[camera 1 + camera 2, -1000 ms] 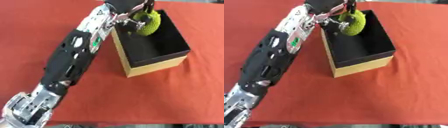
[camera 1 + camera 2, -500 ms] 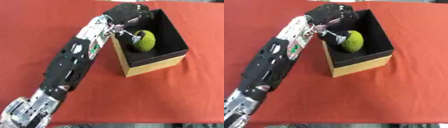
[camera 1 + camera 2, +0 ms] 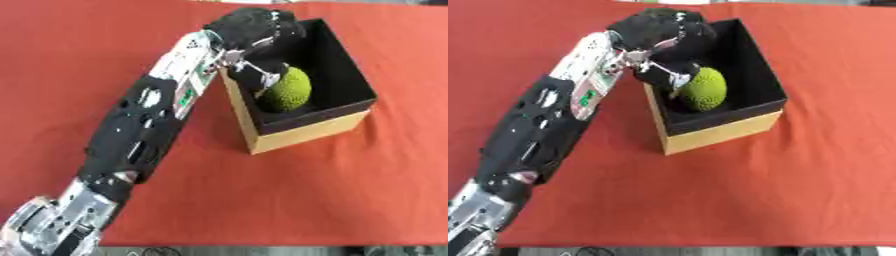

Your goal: Pick up objects on the table and place them in the box.

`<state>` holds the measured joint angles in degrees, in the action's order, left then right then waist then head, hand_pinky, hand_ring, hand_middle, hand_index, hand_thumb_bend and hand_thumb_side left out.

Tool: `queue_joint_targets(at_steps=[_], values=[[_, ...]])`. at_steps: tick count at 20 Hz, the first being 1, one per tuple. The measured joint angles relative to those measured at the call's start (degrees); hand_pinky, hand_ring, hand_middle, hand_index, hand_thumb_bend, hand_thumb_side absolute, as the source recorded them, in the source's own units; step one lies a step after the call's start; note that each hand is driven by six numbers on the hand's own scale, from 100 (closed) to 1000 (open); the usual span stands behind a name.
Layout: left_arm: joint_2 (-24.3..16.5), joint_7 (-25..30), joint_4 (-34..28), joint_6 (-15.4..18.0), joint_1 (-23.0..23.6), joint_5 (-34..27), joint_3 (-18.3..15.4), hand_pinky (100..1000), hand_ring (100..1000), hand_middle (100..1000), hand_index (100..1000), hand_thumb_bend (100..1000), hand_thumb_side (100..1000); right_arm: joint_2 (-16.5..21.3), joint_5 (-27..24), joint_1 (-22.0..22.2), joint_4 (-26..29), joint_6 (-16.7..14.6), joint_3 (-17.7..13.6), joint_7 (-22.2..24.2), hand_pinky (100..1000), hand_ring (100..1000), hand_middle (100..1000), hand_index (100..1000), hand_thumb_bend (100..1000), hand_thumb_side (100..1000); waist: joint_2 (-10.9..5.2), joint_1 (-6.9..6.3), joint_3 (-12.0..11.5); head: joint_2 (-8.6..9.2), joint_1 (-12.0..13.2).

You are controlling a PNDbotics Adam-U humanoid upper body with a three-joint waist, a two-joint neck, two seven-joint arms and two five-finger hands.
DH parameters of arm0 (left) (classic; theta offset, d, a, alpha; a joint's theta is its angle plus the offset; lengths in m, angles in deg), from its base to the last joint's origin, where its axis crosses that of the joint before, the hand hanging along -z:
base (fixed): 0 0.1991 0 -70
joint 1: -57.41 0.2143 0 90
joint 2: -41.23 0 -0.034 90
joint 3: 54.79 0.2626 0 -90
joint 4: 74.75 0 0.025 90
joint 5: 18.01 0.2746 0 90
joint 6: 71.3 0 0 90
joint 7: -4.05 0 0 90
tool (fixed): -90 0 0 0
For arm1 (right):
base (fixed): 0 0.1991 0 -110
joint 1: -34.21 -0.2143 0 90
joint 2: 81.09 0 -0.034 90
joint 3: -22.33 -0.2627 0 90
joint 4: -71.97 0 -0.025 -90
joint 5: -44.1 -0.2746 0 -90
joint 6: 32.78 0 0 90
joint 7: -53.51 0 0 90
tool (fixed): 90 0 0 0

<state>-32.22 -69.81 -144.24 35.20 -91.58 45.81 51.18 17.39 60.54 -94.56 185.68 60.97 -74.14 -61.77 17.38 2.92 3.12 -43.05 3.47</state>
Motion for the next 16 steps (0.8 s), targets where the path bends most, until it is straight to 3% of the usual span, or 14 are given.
queue_joint_targets(at_steps=[5,10,16], values=[[-2.14,-3.15,-5.72,-2.73,-0.53,-3.93,-2.58,745,733,763,835,100,237,0.08,0.03,0.01,0.00,-0.24,-0.26,-0.46,746,783,633,779,100,600,-0.13,-0.65,-1.31,-0.49,-0.92],[-8.08,-7.26,-12.76,-5.34,-1.81,-8.27,-8.57,745,732,762,845,100,287,1.82,0.30,1.37,0.00,-0.10,-0.55,-0.60,746,782,633,779,100,595,-0.73,-1.87,-3.81,-0.76,-3.55],[-16.27,-12.55,-21.48,-9.84,3.65,-13.16,-13.93,741,736,769,859,112,318,4.84,1.43,3.18,0.00,0.19,-0.94,-0.89,747,782,633,779,100,593,-0.85,-2.64,-6.56,-0.77,-7.08]])
